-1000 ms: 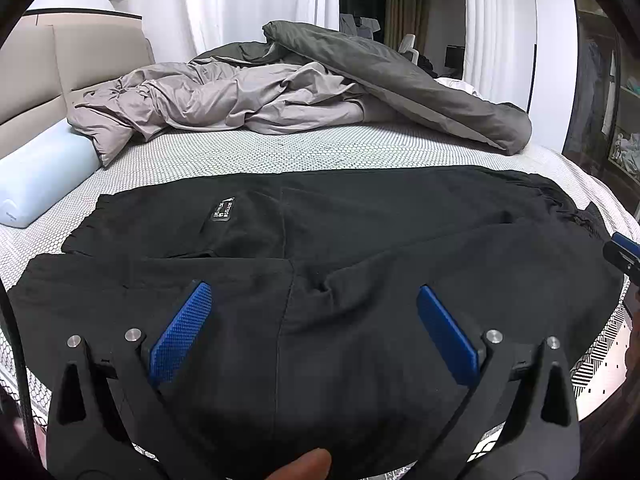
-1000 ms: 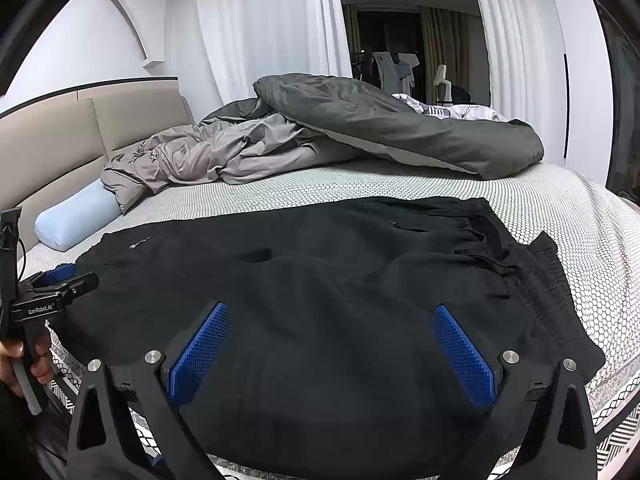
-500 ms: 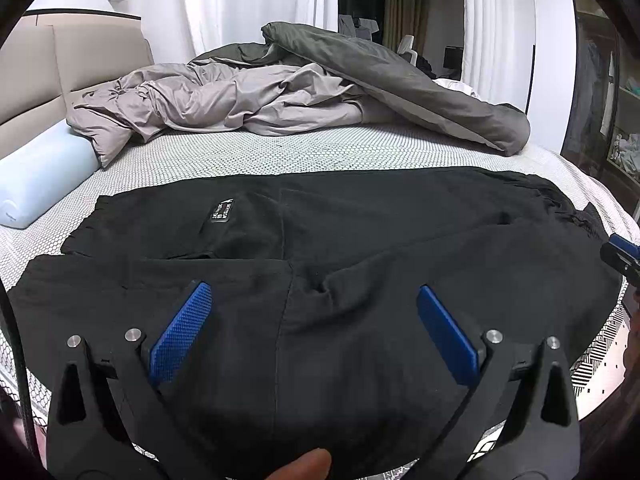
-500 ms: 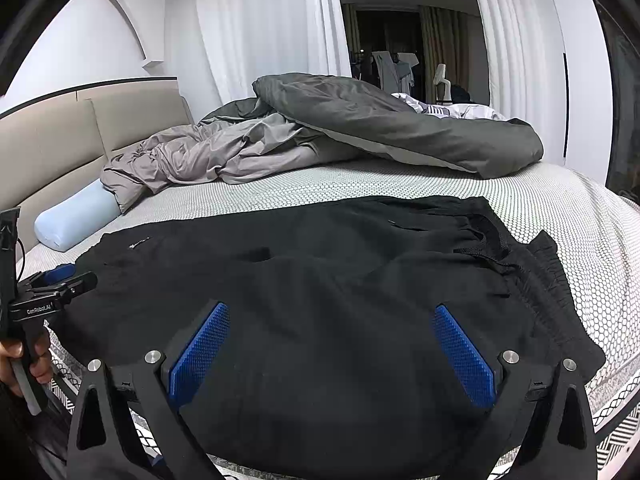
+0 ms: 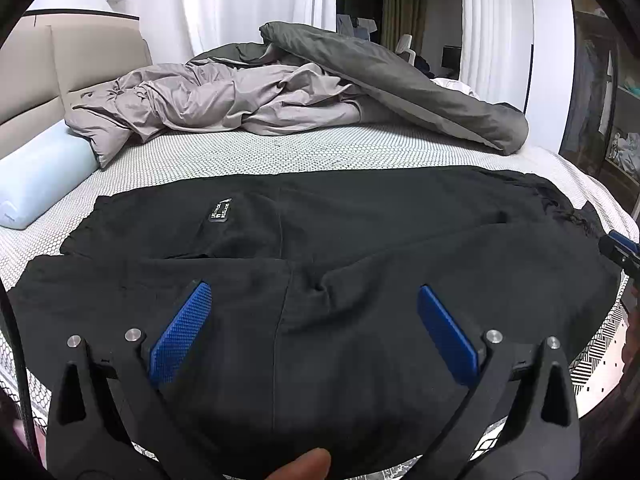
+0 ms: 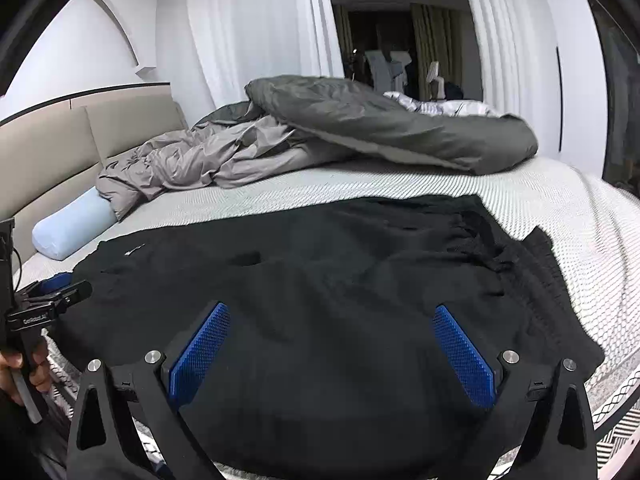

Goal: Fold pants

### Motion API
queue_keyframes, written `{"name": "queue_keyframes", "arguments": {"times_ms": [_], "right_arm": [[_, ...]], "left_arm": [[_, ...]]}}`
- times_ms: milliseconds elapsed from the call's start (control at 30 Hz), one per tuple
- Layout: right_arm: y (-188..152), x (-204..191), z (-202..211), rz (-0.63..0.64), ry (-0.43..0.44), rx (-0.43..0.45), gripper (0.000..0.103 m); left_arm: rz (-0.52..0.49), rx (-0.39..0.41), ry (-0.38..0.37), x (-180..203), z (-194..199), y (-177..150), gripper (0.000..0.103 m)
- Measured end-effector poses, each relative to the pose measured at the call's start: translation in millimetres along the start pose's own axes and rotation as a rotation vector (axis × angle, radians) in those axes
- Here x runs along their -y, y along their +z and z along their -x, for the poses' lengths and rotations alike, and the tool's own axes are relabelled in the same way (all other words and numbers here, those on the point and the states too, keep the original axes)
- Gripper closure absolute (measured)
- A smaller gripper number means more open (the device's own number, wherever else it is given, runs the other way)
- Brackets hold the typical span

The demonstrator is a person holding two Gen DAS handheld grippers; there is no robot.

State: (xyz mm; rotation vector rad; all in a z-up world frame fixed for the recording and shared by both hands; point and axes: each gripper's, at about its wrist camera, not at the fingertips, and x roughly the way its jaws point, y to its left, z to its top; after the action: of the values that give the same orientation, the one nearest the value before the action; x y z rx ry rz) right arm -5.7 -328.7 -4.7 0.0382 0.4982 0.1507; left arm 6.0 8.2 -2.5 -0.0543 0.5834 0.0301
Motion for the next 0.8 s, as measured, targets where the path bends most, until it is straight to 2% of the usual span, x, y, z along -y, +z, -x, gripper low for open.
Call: {"name": "queue_keyframes", "arguments": {"times_ms": [167,333,467,533,667,800], "right_arm": [[2,2,1,0.012,-0.006,0.007,0.0],[5,10,4,0.013,-0.065,0.021,0.0],[10,23,4,-0.051,-0.05,0.026,0.0],[10,27,3,-0.068,-0.025,0.014,0.0],[11,29,0,-0.072,-0.018,-0.002,0.0],[12,33,-2,-0.089,-0.03,-0.004,0.0]], "left_arm": [[0.043,-0.002,-0.01,-11,5,1,0.001],[0.128,-0.016,0.09,-48,21,-7,0.001],[0.275,-0.065,0.192,-105,42,-19,0.001],[0.363,-0.064,0.226,-137,58,-29,0.001],[0.501,-0.051,0.24,-196,85,-50,0.001],[0.551,-0.078,0.234,-225,87,-58,0.004]]}}
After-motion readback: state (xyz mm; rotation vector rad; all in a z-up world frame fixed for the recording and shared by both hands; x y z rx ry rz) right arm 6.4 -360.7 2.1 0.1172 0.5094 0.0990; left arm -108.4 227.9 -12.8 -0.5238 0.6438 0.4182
